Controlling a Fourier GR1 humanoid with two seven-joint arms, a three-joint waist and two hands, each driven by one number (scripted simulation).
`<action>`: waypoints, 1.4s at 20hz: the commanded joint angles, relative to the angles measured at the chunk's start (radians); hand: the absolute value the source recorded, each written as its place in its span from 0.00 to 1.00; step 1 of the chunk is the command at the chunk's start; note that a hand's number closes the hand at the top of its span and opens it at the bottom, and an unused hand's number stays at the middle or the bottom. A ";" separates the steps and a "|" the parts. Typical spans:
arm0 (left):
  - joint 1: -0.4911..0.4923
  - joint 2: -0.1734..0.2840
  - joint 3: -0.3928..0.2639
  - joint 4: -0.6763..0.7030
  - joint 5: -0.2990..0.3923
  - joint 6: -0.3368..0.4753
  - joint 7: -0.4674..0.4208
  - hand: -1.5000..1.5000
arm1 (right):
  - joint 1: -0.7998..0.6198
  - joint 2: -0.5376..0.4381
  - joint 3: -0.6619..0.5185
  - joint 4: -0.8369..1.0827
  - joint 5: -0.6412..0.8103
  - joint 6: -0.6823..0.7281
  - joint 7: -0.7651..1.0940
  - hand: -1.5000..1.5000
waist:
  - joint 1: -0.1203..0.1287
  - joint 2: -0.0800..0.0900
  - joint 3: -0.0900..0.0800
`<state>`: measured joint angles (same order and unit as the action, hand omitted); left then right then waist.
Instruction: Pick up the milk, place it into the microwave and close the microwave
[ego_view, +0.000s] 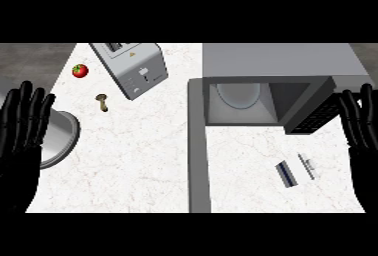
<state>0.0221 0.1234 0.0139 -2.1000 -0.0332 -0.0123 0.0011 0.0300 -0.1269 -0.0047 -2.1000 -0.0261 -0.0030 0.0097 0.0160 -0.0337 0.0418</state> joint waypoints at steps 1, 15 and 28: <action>-0.026 0.015 0.007 -0.015 0.001 -0.009 0.019 0.00 | -0.025 0.009 -0.010 -0.006 -0.013 -0.006 -0.001 0.00 | -0.015 0.032 -0.041; 0.168 0.029 0.218 -0.093 0.487 -0.204 0.124 0.00 | 0.197 -0.064 -0.153 -0.088 -0.234 0.204 -0.041 0.00 | -0.013 0.032 -0.042; 0.410 0.047 0.402 -0.359 0.764 -0.305 0.245 0.00 | 0.226 -0.008 -0.163 0.132 -0.046 0.196 -0.168 0.00 | 0.000 0.031 -0.041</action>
<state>0.3631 0.1668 0.3715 -2.3244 0.6064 -0.3066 0.1968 0.2677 -0.1494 -0.1554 -2.0769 -0.1148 0.2000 -0.1081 0.0090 -0.0024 0.0001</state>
